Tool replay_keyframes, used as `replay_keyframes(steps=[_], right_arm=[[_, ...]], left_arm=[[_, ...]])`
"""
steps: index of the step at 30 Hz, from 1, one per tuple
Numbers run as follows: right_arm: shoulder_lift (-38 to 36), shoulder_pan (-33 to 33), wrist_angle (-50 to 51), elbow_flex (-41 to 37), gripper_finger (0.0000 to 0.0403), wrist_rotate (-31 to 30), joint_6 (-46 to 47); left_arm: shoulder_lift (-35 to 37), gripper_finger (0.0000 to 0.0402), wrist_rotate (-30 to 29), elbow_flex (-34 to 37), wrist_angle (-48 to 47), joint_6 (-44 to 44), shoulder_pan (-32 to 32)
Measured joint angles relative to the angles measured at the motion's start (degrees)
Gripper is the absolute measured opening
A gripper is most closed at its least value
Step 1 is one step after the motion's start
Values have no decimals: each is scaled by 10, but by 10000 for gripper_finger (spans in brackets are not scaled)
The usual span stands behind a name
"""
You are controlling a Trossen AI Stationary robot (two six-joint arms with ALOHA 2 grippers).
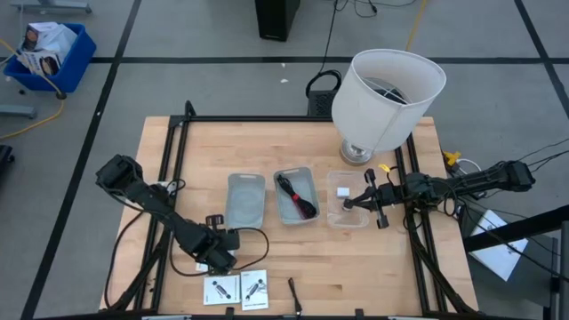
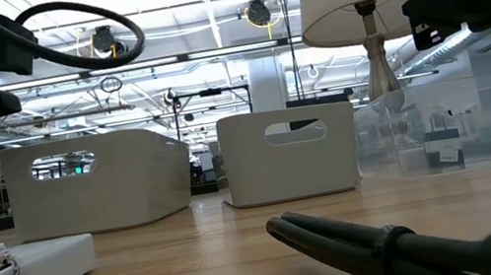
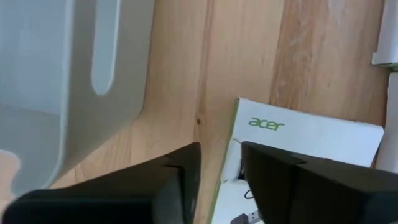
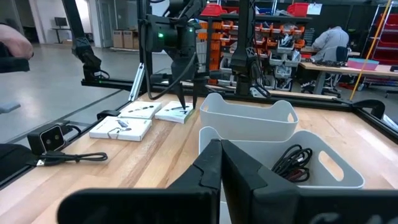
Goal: Pick and place items into bin
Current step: Put the top card reader box into the left gray bin
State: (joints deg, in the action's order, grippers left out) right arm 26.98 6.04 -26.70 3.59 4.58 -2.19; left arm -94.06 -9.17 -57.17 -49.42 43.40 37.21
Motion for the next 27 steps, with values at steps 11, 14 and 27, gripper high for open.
replay_keyframes(steps=[11,14,27], right_arm=[[0,0,0,0,2,0,0],[0,0,0,0,2,0,0],[0,0,0,0,2,0,0]], left_arm=[[0,202,14,0,-1,7,1],[0,208,14,1,-5,7,5],[1,163,8,69,64,26,28]])
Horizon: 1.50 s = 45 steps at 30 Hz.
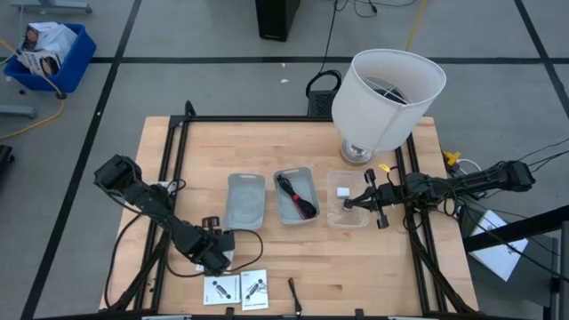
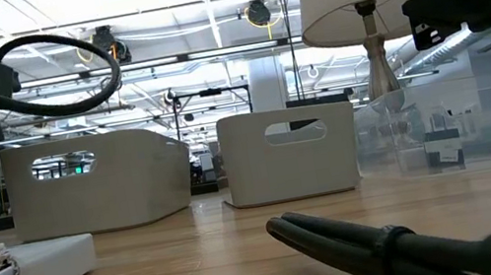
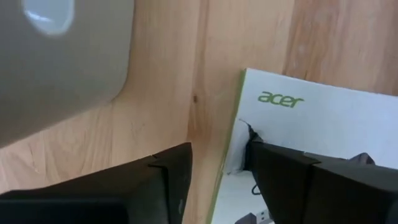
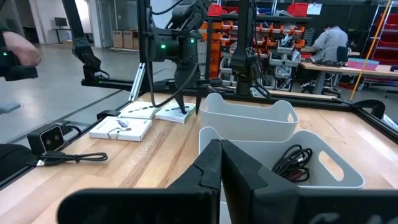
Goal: Pick and place items into bin
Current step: Put the top card reader box into the left gray bin
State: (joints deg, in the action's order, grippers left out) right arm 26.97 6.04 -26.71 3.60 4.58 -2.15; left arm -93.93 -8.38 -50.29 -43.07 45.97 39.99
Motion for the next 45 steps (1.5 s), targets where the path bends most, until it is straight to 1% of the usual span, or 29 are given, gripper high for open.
replay_keyframes(steps=[3,6,9,12,13,18,22,28,32,34,35,38,40,43,45], right_arm=[[0,0,0,0,2,0,0],[0,0,0,0,2,0,0],[0,0,0,0,2,0,0],[0,0,0,0,2,0,0],[0,0,0,0,2,0,0],[0,0,0,0,2,0,0],[0,0,0,0,2,0,0],[0,0,0,0,2,0,0],[0,0,0,0,2,0,0],[0,0,0,0,2,0,0],[0,0,0,0,2,0,0],[0,0,0,0,2,0,0],[0,0,0,0,2,0,0],[0,0,0,0,2,0,2],[0,0,0,0,2,0,6]], left_arm=[[0,146,0,1,8,-24,0],[-1,122,1,1,12,-28,0],[-1,83,6,6,30,-32,0],[-1,27,8,10,40,-43,0],[-1,16,7,10,40,-43,0],[-3,11,-6,-2,35,-63,3],[-3,7,-20,-37,-10,-73,4],[-3,6,-68,-128,-108,-95,3],[-2,7,-112,-194,-150,-115,2],[-2,5,-142,-227,-158,-130,-1],[-2,5,-166,-243,-164,-129,-3],[-2,10,-262,-291,-190,-92,-15],[-2,10,-315,-319,-206,-45,-28],[-2,5,-365,-348,-234,65,-54],[-2,5,-380,-362,-263,164,-75]])
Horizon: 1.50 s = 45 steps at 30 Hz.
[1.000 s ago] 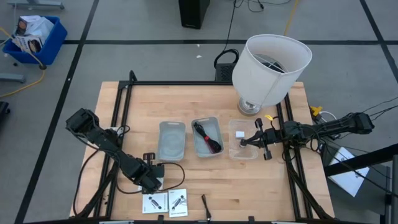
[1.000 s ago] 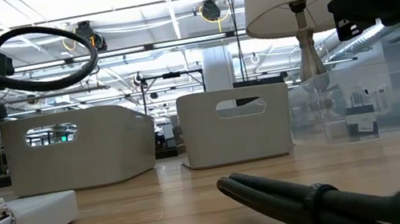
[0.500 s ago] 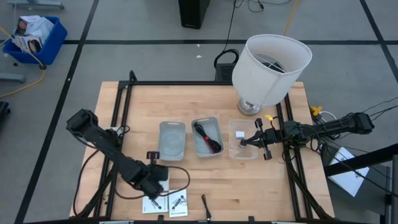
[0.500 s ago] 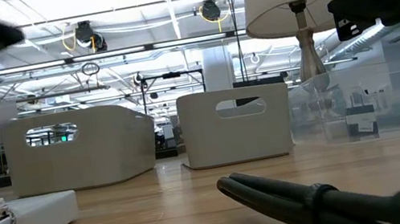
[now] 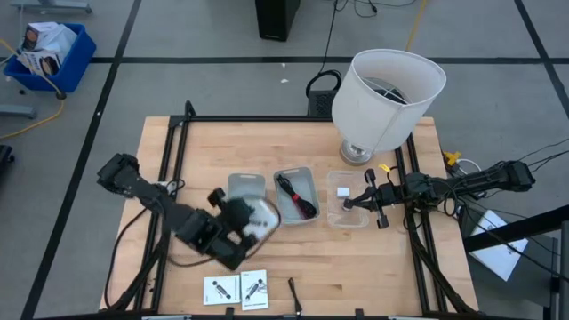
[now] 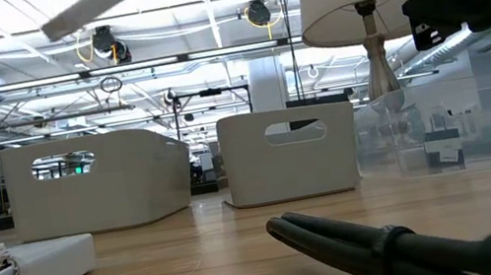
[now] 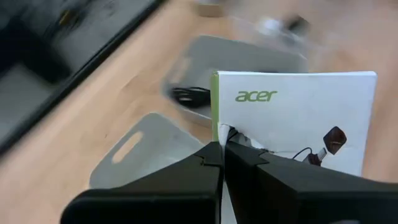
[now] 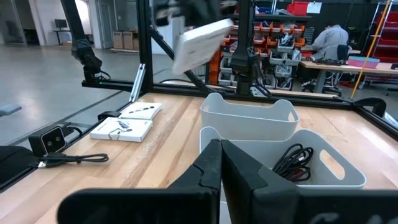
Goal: Pick and place items into bin
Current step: Put the top card reader box into the left gray bin
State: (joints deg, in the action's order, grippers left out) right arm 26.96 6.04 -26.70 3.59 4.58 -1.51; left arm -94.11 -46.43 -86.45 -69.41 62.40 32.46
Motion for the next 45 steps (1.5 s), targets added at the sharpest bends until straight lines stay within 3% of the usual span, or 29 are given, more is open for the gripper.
replay_keyframes(steps=[3,8,20,26,45], right_arm=[[0,0,0,0,2,0,1],[0,0,0,0,2,0,1],[0,0,0,0,2,0,6],[0,0,0,0,2,0,4],[0,0,0,0,2,0,5]], left_arm=[[0,9,20,-5,-40,92,-36],[0,5,68,10,-72,142,-92],[1,5,156,116,-64,199,-168],[1,6,186,159,5,180,-199],[1,4,214,212,38,228,-188]])
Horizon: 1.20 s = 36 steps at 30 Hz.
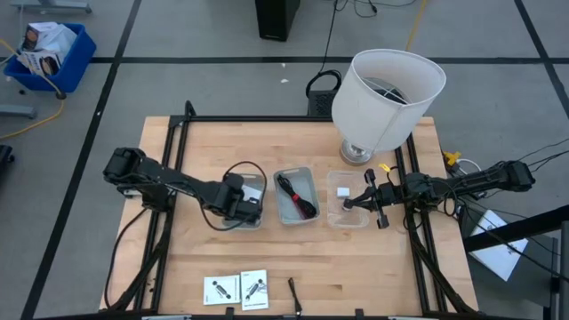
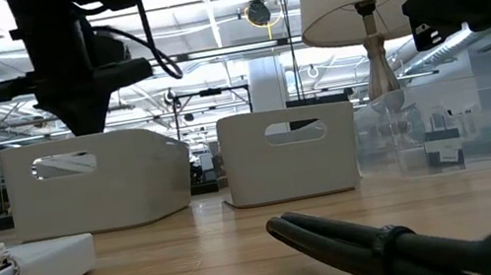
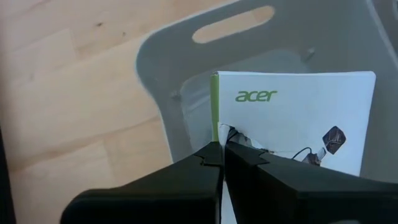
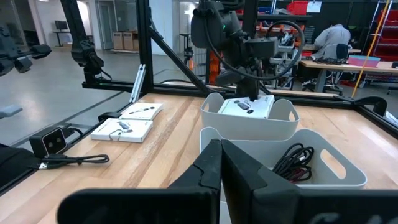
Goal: Pick and place items into bin
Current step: Put the top card reader box into the left gray bin, then put the right card reader box into the left gray bin
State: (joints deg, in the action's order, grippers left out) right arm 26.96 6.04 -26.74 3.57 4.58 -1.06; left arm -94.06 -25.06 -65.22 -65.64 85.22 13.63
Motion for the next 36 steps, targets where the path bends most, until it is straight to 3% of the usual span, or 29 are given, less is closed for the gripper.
replay_keyframes(steps=[12,19,29,36], right_arm=[[0,0,0,0,2,0,0],[0,0,0,0,2,0,0],[0,0,0,0,2,0,-2],[0,0,0,0,2,0,-2]], left_arm=[[-4,8,-22,2,23,-5,0],[-5,5,-13,41,79,-4,-2],[-5,91,-20,46,92,-32,-1],[-3,124,-46,22,81,-76,1]])
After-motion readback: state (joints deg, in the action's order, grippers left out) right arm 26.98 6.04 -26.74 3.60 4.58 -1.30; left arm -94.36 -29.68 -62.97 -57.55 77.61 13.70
